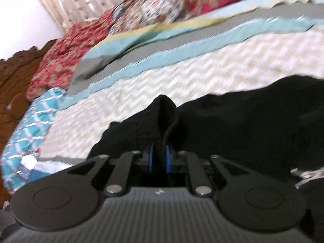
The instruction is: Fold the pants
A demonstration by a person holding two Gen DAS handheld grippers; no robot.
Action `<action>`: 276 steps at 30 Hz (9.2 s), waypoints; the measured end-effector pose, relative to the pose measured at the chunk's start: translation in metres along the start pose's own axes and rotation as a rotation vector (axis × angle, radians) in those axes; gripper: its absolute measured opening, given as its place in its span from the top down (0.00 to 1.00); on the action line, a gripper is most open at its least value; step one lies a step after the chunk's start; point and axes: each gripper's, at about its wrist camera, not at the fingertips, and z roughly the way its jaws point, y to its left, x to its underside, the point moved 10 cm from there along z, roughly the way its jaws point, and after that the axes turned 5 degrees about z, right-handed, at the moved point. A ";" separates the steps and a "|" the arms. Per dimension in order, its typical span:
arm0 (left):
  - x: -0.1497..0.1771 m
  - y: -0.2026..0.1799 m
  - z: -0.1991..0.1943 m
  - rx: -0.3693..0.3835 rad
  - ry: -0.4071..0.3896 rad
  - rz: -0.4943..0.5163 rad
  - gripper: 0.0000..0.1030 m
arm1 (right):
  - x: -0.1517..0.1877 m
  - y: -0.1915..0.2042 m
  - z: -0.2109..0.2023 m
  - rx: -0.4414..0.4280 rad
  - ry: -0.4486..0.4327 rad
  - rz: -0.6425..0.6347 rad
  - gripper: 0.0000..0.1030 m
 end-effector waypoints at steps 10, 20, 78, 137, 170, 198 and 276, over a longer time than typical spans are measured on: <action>0.005 -0.006 0.019 -0.055 0.062 0.023 0.36 | -0.003 -0.032 -0.006 0.033 -0.015 0.088 0.59; 0.006 -0.002 0.022 -0.066 0.070 0.016 0.33 | 0.030 0.000 -0.041 -0.054 -0.019 -0.057 0.59; -0.011 -0.008 0.062 -0.079 0.129 -0.033 0.25 | 0.069 -0.069 -0.062 -0.318 0.114 -0.060 0.36; 0.005 0.012 -0.009 -0.091 0.087 -0.045 0.21 | 0.053 -0.024 -0.083 -0.206 0.029 0.017 0.61; 0.010 0.005 -0.006 -0.197 0.100 0.049 0.15 | 0.044 -0.062 -0.096 -0.126 -0.021 0.113 0.63; 0.013 0.010 -0.004 -0.151 0.089 0.014 0.13 | 0.022 -0.007 -0.006 -0.087 0.127 0.049 0.28; -0.104 -0.270 0.030 0.505 0.251 0.254 0.89 | 0.038 -0.080 -0.172 0.044 -0.286 -0.067 0.82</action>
